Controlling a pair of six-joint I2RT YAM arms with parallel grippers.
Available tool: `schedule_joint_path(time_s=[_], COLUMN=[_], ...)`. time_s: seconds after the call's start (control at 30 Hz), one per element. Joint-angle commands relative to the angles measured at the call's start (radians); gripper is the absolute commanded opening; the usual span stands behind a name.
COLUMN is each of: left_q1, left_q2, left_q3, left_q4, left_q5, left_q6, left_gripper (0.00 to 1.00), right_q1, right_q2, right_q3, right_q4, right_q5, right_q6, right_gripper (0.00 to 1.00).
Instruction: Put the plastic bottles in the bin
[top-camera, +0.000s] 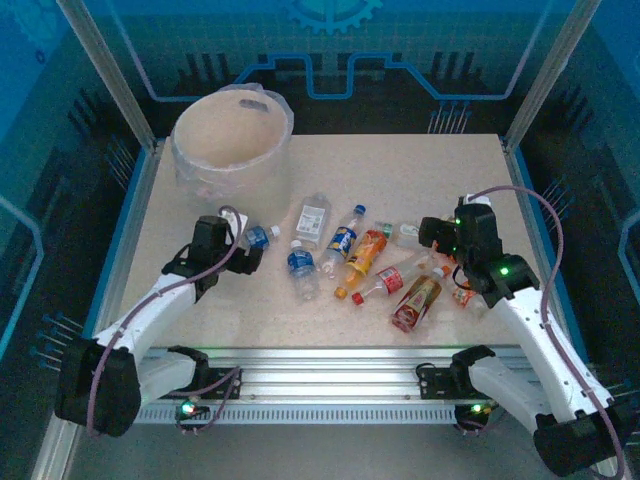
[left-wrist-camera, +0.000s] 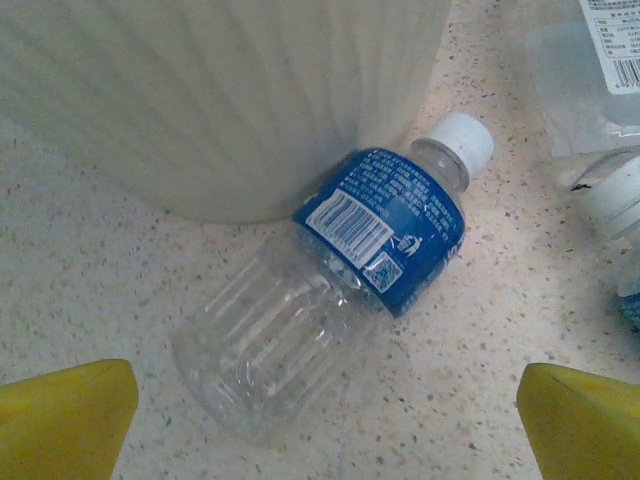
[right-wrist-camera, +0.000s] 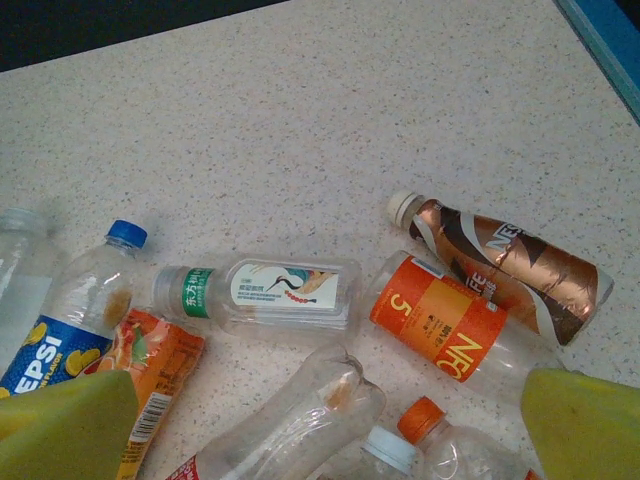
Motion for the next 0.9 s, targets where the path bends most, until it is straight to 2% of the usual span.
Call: schedule_joint_path(time_s=[0.0, 0.63, 0.87], left_q1=[-0.009, -0.043, -0.063], left_q2=[0.033, 0.258, 0.332], left_q3=[0.002, 0.133, 0.177], left_q4=[0.069, -0.012, -0.098], left_q5=[-0.008, -0.061, -0.098], left_q6=[0.100, 0.190, 0.198], left_gripper=[0.99, 0.99, 0.93], right_q1=[-0.007, -0.007, -0.008], right_q2=[0.006, 0.033, 0.053], right_q3=[-0.011, -0.001, 0.003], right_q4=[0.010, 0.018, 0.023], right_q5=[0.024, 0.019, 0.020], right_q6=[0.017, 0.018, 0.014], right_gripper=[1.00, 1.00, 1.00])
